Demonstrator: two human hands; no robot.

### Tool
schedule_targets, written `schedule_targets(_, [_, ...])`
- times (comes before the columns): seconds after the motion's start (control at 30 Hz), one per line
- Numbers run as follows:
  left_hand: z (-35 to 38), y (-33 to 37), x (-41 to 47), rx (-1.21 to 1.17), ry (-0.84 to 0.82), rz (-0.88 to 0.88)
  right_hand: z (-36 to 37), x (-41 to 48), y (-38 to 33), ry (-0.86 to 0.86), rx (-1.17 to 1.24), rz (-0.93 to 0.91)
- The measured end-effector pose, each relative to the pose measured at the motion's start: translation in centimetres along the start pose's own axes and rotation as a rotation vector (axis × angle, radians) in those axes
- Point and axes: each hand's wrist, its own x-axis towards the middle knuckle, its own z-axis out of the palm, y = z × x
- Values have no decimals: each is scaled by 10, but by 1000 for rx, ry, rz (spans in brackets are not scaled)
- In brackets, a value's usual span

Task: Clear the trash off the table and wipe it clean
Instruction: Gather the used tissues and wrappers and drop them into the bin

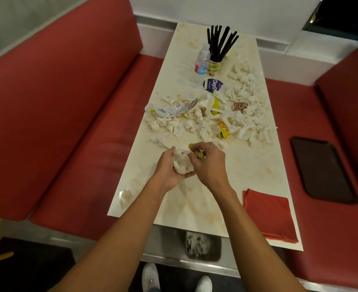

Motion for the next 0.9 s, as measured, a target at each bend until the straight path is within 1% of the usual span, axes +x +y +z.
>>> schedule_targets(0.13, [-8, 4, -6, -9, 16, 11, 16, -11, -4, -124, -84, -60])
schedule_targets(0.27, [-18, 4, -3, 75, 76, 55, 28, -22, -16, -231, -64, -86])
schedule_targets(0.4, [-32, 7, -4, 67, 153, 90, 31, -30, -21, -320, 169, 89])
schedule_targets(0.47, [-36, 9, -3, 34, 198, 109, 34, -30, -19, -345, 187, 134])
schedule_targets(0.53, [-40, 12, 1, 22, 239, 129, 39, -29, -19, -333, 161, 115])
schedule_targets(0.63, [-45, 19, 6, 17, 291, 146, 49, -26, -20, -212, 177, 103])
schedule_targets(0.7, [-48, 23, 9, 37, 304, 157, 56, -22, -22, -161, 196, 87])
schedule_targets(0.8, [-52, 29, 15, 87, 351, 207, 67, -19, -26, -167, 159, -1])
schedule_targets(0.9, [-56, 35, 21, 50, 370, 221, 80, -16, -27, -181, 63, -111])
